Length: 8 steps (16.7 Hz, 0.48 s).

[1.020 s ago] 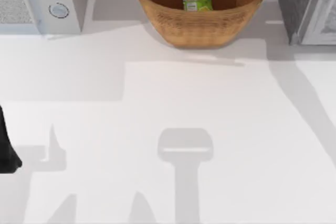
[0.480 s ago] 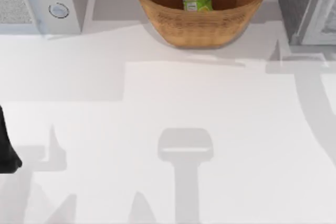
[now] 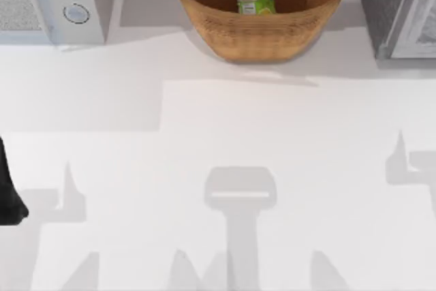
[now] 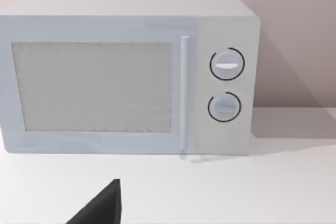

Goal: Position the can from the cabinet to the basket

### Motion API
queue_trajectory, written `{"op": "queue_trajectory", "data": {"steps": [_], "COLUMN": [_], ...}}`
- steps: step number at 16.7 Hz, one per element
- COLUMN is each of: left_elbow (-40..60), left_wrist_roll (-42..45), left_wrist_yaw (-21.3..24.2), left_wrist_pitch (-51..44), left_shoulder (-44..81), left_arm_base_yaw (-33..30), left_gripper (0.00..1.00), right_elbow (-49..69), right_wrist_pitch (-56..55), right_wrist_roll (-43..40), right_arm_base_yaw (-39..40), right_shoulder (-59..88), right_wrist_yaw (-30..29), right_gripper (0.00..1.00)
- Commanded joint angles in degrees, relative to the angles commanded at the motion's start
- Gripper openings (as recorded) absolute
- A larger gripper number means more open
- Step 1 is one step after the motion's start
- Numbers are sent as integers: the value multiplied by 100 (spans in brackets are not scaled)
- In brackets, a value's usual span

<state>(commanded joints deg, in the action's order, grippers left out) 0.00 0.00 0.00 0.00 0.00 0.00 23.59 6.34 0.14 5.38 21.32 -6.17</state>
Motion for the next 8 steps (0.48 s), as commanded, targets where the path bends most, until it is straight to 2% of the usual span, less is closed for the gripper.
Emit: {"op": "queue_trajectory", "data": {"steps": [4,8], "left_elbow": [0,0], "left_wrist_roll": [0,0], "left_wrist_yaw": [0,0], "left_wrist_pitch": [0,0], "left_shoulder": [0,0], "left_arm_base_yaw": [0,0], "left_gripper": [100,100], "right_elbow": [-1641,-2335], "right_wrist_pitch": [-412,-626], "right_wrist_roll": [-8,-14], "right_arm_base_yaw": [-351,-532], "right_shoulder": [-1453,-2110], "right_wrist_yaw": [401,610], "right_gripper": [100,100]}}
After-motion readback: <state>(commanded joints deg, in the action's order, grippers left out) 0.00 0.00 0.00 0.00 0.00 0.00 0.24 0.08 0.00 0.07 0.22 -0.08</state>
